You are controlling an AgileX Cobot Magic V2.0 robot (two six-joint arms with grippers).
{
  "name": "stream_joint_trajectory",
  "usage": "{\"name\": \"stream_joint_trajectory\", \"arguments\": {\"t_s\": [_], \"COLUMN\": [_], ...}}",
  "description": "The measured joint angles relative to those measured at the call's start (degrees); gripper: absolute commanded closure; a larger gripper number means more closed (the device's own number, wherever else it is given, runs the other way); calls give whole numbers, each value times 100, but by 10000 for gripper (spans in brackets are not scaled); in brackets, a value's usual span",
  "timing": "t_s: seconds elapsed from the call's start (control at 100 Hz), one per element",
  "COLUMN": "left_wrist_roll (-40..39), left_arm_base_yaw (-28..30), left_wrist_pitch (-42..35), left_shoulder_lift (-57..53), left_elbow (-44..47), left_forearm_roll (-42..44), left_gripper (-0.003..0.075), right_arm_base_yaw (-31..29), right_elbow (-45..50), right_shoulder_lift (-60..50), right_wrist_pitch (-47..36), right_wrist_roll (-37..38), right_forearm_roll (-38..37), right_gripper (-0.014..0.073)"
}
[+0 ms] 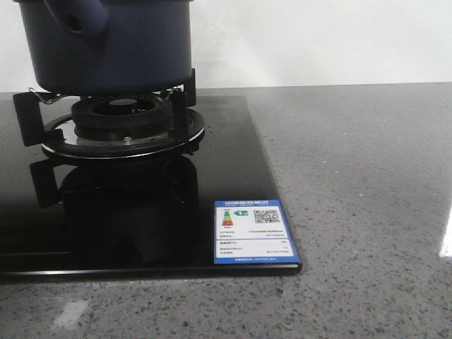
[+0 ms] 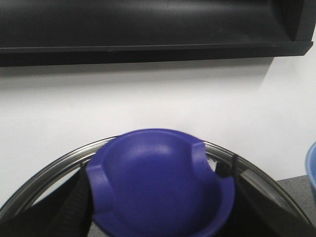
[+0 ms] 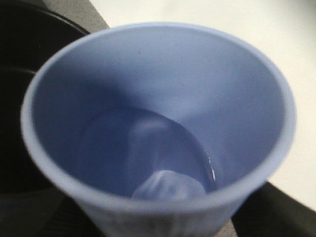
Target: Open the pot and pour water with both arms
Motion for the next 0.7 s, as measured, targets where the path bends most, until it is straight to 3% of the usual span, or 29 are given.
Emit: {"name": "stream_joint_trajectory", "arguments": {"t_s": [0.7], "left_wrist_roll": [0], "left_arm_base_yaw": [0], "left_wrist_pitch": [0], "left_shoulder_lift": [0], "left_elbow": [0], "left_forearm_roll": [0], "left_gripper": [313], "right_arm_base_yaw": [347], "right_elbow": [-224], "right_shoulder_lift": [584], "right_wrist_pitch": [-5], "right_wrist_roll": [-26], "right_forearm_roll": [-3215], "right_gripper": [273]}}
